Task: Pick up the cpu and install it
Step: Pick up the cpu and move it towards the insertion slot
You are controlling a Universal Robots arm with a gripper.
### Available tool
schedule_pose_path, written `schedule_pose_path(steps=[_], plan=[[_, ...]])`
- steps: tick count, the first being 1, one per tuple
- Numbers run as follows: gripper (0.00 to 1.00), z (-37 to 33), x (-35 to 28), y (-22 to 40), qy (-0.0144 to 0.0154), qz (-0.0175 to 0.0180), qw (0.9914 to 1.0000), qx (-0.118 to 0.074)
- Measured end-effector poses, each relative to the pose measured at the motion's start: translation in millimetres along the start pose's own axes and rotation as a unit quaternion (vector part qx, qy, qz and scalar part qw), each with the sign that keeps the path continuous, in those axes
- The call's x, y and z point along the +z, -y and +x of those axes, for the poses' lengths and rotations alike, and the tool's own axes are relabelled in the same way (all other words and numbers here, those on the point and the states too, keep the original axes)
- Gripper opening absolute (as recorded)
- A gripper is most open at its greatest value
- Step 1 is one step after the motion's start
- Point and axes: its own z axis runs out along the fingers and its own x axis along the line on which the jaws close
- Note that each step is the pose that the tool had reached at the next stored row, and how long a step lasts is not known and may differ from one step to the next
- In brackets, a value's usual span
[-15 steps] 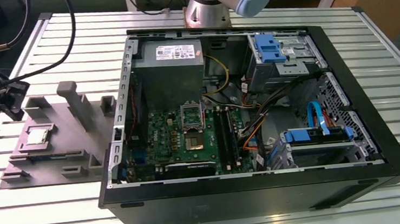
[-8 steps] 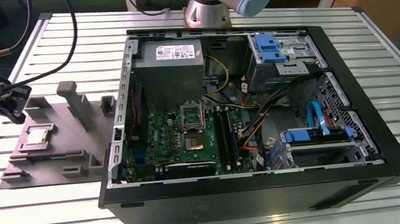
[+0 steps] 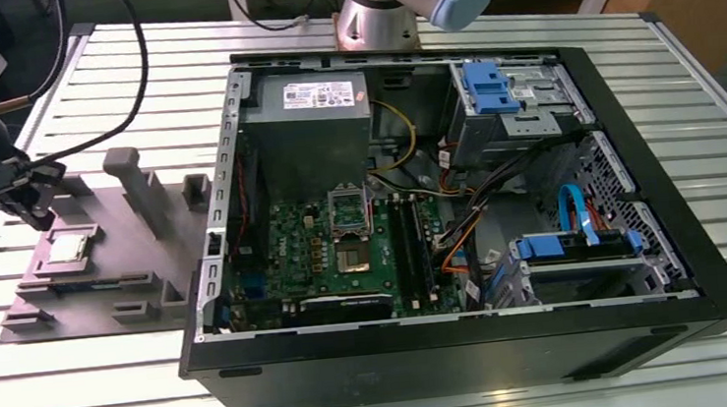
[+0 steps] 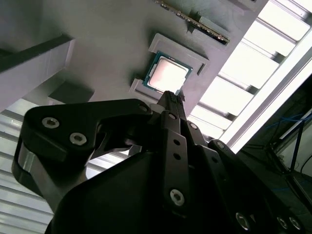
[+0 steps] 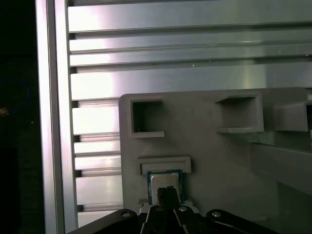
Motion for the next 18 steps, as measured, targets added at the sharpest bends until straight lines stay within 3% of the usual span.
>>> schedule_pose_path(steps=[18], plan=[[0.1,-0.6,17.6,1.3,-0.0003,0.0008,0.99998,-0.007]])
